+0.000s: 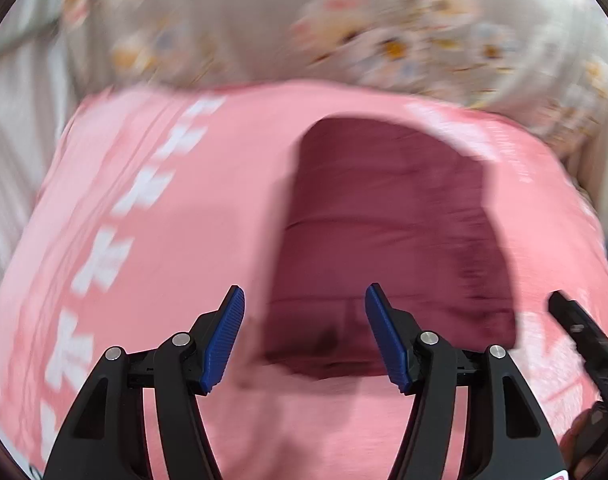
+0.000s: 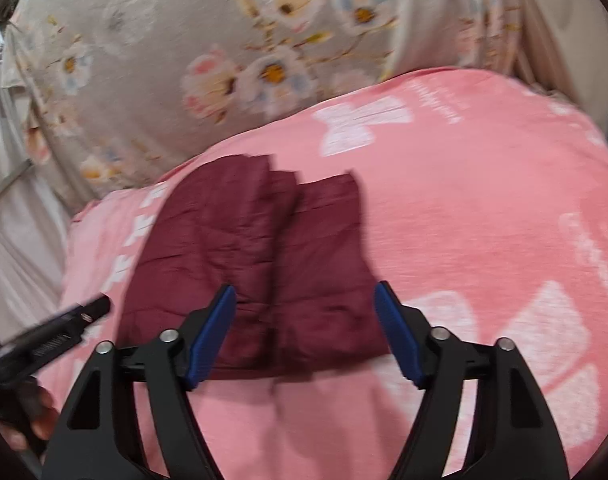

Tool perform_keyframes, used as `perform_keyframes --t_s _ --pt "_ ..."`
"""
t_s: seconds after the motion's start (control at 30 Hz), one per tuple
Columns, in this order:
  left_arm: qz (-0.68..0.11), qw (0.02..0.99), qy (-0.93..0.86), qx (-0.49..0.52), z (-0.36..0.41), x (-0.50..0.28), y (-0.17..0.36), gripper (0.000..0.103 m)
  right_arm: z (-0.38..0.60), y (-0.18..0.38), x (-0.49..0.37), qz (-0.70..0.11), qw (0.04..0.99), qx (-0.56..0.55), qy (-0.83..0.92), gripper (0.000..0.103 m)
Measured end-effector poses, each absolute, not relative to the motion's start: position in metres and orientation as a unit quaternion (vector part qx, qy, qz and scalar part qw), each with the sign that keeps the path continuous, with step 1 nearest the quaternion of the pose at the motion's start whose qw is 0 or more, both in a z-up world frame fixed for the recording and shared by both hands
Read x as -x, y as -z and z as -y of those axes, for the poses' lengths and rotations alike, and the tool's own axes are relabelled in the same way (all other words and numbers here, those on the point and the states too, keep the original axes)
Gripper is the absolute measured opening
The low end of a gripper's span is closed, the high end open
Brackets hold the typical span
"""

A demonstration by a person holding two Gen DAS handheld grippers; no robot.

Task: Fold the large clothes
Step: 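Grasp the other jacket side with the right tool and fold it inward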

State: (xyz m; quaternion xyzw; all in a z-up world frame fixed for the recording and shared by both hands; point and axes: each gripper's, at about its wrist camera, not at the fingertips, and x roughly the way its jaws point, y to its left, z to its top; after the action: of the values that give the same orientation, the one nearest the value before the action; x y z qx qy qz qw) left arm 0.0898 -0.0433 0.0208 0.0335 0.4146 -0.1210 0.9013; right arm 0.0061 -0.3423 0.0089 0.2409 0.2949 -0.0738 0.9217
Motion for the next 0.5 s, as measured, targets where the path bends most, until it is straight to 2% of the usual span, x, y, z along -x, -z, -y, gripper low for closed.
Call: perform_keyframes --t_s 0.17,0.2,0.23,0.27,0.3,0.33,0.5 --pt "-0.446 0.891 0.089 0.004 0.011 -0.104 0.0 0.06 0.326 0.022 -0.048 -0.348 0.893 -0.282 0.038 0.075" --pt "-0.449 0.889 0.088 0.007 0.01 -0.106 0.002 0.06 0.324 0.028 -0.053 -0.356 0.887 -0.293 0.025 0.071" --pt "-0.452 0.887 0.089 0.01 0.01 -0.106 0.004 0.06 0.322 0.035 -0.059 -0.366 0.879 -0.305 0.007 0.054" --pt "-0.455 0.886 0.09 0.013 0.008 -0.104 0.005 0.059 0.321 0.038 -0.063 -0.372 0.875 -0.31 -0.001 0.045" --pt "-0.455 0.886 0.089 0.015 0.009 -0.104 0.005 0.058 0.321 0.035 -0.061 -0.371 0.877 -0.306 0.003 0.023" --pt "-0.454 0.886 0.09 0.015 0.009 -0.102 0.005 0.058 0.325 0.025 -0.057 -0.356 0.886 -0.297 0.001 0.009" --pt "-0.439 0.891 0.112 0.014 0.025 -0.108 -0.008 0.058 0.351 -0.024 -0.022 -0.298 0.924 -0.231 0.066 0.004"
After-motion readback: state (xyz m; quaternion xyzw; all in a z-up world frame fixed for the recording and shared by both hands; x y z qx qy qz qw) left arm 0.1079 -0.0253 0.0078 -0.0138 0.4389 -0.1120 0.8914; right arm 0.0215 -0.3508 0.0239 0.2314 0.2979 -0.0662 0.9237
